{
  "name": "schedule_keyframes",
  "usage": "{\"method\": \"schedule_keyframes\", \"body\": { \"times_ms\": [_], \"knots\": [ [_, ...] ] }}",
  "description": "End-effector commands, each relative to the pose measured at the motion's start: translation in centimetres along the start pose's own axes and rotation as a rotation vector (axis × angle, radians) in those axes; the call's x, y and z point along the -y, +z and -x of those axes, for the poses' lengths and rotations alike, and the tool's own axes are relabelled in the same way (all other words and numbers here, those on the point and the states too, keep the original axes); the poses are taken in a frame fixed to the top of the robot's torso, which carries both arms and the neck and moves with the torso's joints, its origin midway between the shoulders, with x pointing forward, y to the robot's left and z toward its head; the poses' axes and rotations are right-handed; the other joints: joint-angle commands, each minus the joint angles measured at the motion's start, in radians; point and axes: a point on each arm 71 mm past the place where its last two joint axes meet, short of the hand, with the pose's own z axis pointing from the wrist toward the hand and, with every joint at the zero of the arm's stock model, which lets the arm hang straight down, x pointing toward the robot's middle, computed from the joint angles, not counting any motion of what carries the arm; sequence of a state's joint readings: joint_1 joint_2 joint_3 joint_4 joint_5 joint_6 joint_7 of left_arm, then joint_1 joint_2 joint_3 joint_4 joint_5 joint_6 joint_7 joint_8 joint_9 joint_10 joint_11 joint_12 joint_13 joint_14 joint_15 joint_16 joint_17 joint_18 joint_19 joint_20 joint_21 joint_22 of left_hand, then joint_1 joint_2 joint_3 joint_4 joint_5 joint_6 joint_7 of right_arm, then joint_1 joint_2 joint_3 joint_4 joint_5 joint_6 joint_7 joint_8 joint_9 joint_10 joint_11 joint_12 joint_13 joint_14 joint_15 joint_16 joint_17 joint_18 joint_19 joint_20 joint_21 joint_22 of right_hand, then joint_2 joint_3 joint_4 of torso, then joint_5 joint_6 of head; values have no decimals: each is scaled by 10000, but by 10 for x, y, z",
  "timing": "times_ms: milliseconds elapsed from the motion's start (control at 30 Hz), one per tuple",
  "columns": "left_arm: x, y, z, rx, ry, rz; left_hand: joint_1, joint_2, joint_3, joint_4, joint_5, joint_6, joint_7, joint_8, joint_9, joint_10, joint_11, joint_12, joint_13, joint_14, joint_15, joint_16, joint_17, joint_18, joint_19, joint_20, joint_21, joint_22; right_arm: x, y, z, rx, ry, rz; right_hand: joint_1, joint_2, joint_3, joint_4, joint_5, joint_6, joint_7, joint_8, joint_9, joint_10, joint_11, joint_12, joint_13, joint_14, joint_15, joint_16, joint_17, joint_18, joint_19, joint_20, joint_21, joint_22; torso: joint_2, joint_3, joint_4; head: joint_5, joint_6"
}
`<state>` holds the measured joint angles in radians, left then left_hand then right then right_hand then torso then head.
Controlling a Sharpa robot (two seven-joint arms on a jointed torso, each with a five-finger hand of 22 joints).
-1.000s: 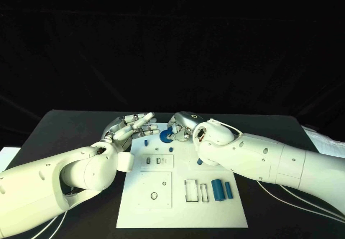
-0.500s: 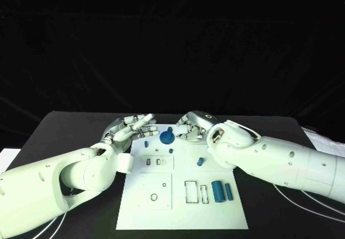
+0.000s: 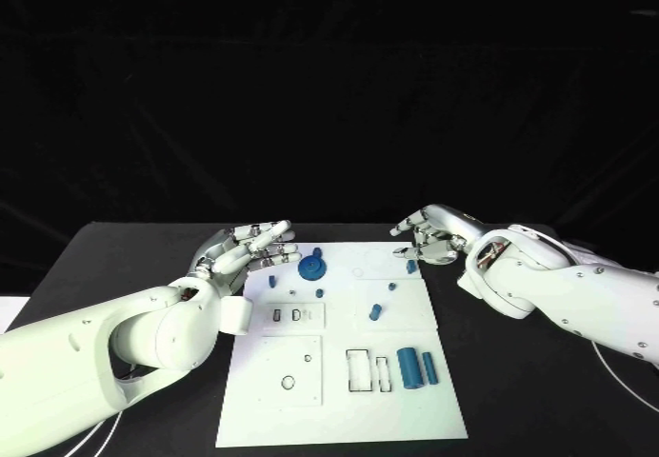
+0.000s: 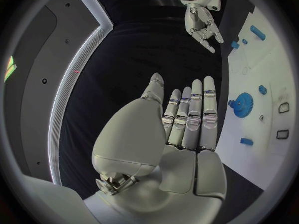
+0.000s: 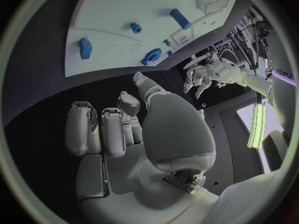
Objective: Assemble the parts on the task board
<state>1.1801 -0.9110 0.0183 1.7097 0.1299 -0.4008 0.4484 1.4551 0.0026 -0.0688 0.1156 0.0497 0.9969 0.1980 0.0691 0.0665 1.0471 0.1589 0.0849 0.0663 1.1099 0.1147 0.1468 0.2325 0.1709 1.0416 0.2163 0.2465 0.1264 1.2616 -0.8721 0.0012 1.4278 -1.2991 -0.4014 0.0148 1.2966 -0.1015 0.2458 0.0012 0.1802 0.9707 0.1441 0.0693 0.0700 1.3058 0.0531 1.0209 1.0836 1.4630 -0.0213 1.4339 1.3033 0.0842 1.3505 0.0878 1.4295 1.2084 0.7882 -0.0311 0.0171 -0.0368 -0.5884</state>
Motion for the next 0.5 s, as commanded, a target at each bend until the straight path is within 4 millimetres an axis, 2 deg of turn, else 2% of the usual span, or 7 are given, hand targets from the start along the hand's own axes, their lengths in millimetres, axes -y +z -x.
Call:
{"method": "schedule_keyframes", "body": {
  "times_ms": [33,67,133,167,200,267,500],
  "knots": [
    [1,1,-2,-235,-125,-60,25,109,-2,-69,-7,-2,71,-21,-5,-26,11,-37,-6,-34,-8,-40,13,84,-61,5,-55,-10,10,-4,0,-457,577,355,95,-43,-10,-94,43,84,8,20,2,-10,2,-70,-42,589,9,61,10,-84,49,16,43,-13,-26,39,-56,-32,-4],
    [1,1,-3,-238,-126,-59,25,109,-2,-69,-7,-2,71,-21,-5,-26,11,-37,-6,-34,-8,-40,13,84,-61,5,-55,-10,14,-5,0,-506,584,282,94,-48,-15,-97,40,83,9,17,1,-16,3,-79,-49,589,9,62,12,-84,49,16,43,-13,-19,28,-39,-55,0],
    [1,1,-3,-240,-128,-57,25,109,-2,-69,-7,-2,71,-21,-5,-26,11,-37,-6,-34,-8,-40,13,84,-61,5,-55,-10,22,-7,0,-593,650,113,65,-85,-59,-101,0,75,14,3,-5,-47,11,-128,-86,589,14,67,25,-82,40,18,39,-22,-16,37,-30,-85,4],
    [1,1,-3,-238,-128,-56,25,109,-2,-69,-7,-2,71,-21,-5,-26,11,-37,-6,-34,-8,-40,13,84,-61,5,-55,-10,25,-8,-1,-627,666,33,64,-87,-61,-101,-3,74,14,2,-5,-49,11,-132,-89,590,15,70,30,-83,42,18,40,-19,-13,24,-14,-104,18],
    [0,1,-2,-235,-127,-55,25,109,-2,-69,-7,-2,71,-21,-5,-26,11,-37,-6,-34,-8,-40,13,84,-61,5,-55,-10,29,-9,-2,-656,669,-41,66,-90,-65,-105,-7,71,15,-1,-6,-58,12,-147,-101,589,15,68,28,-82,38,18,38,-25,-10,38,-19,-101,17],
    [0,1,-2,-231,-125,-54,25,109,-2,-69,-7,-2,71,-21,-5,-26,11,-37,-6,-34,-8,-40,13,84,-61,5,-55,-10,34,-9,-3,-694,672,-162,69,-101,-78,-115,-18,60,16,-10,-10,-81,13,-185,-131,585,16,60,12,-79,29,19,33,-37,-7,36,-22,-85,20],
    [0,2,-2,-215,-120,-43,25,109,-2,-69,-7,-2,71,-21,-5,-26,11,-37,-6,-34,-8,-40,13,84,-61,5,-55,-10,46,-11,-9,-853,616,-421,85,-125,-109,-145,-35,19,21,-36,-21,-145,19,-289,-211,576,21,43,-18,-66,-12,22,9,-99,-8,10,-7,-96,-30]
  ]
}}
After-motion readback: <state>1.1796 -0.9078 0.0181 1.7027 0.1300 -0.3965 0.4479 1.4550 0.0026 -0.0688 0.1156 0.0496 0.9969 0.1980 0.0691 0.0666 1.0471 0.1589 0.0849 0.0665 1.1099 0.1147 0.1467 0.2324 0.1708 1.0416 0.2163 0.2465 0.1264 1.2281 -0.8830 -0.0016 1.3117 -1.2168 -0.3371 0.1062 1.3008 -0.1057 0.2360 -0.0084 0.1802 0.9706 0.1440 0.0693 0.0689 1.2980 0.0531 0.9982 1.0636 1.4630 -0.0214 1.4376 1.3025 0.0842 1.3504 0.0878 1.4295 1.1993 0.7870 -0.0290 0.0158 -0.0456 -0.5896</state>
